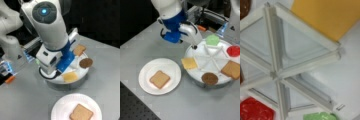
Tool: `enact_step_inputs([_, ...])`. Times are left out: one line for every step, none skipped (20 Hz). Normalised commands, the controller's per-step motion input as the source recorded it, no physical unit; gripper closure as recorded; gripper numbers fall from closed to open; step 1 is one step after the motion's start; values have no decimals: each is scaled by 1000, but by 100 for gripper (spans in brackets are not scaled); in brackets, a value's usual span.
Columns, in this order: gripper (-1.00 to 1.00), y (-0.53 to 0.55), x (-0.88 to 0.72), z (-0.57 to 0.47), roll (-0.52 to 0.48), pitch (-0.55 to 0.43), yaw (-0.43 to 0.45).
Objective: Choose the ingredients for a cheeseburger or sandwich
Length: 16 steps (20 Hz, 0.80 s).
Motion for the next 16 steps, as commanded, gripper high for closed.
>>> enact_step_inputs([-100,340,-438,14,-318,-153,-26])
enact_step_inputs([-100,351,-421,-5,-303,-169,-20])
enact_step_inputs([-100,350,-406,-13,-284,-174,-16])
enact_step_inputs([-100,351,-393,-42,-277,-189,4])
enact_step_inputs([-100,333,-375,-69,-273,-203,15])
enact_step_inputs([-100,299,-349,-98,-262,-204,17])
enact_step_inputs([-100,270,-331,-119,-274,-223,34])
enact_step_inputs([-100,232,-317,-154,-276,-234,43])
enact_step_inputs([-100,197,-311,-180,-271,-241,50])
enact_step_inputs([-100,159,-306,-214,-266,-248,49])
enact_step_inputs([-100,133,-303,-240,-259,-250,47])
enact_step_inputs([-100,118,-301,-259,-256,-253,48])
enact_step_inputs([-100,111,-304,-281,-253,-253,52])
enact_step_inputs([-100,116,-307,-295,-251,-257,55])
enact_step_inputs([-100,130,-306,-303,-248,-253,57])
enact_step_inputs([-100,135,-299,-288,-239,-245,54])
